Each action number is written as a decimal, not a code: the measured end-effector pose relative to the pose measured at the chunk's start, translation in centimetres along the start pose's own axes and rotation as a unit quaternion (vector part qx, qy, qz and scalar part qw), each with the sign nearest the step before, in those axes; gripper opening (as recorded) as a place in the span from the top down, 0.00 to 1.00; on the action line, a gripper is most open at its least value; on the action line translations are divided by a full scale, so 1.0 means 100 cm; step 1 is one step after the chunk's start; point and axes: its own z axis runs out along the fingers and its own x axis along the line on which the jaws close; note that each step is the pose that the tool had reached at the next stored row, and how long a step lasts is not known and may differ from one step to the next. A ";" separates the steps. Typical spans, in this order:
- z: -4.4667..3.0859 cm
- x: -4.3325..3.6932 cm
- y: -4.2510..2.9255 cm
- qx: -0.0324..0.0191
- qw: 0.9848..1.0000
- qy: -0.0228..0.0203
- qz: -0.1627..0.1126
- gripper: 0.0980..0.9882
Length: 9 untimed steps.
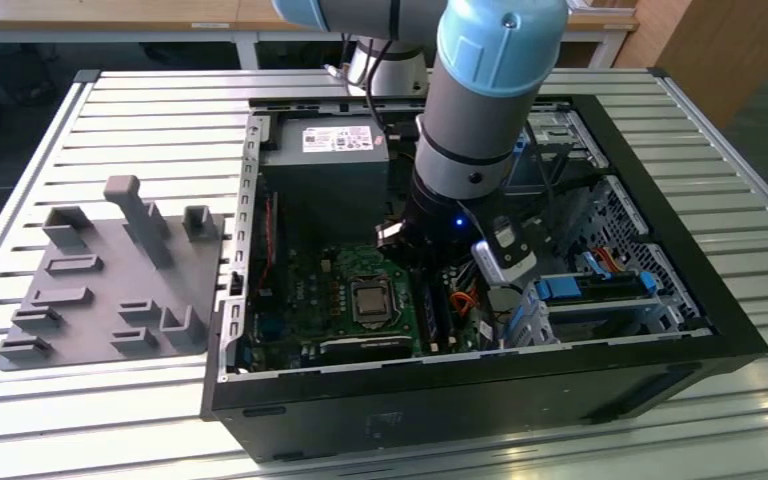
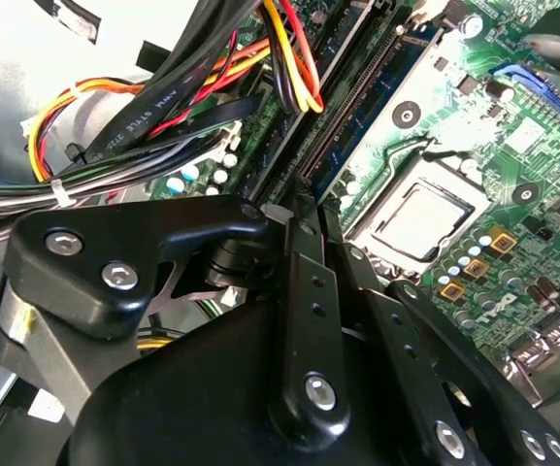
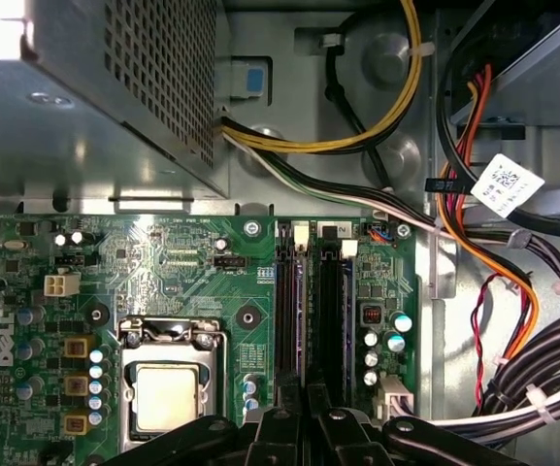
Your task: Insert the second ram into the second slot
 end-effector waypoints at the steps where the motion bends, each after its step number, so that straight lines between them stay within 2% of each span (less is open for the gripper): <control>1: 0.0000 0.0000 0.0000 0.000 1.000 0.000 0.000 0.96; 9: 0.0001 0.0000 0.0000 0.000 1.000 0.000 0.000 0.96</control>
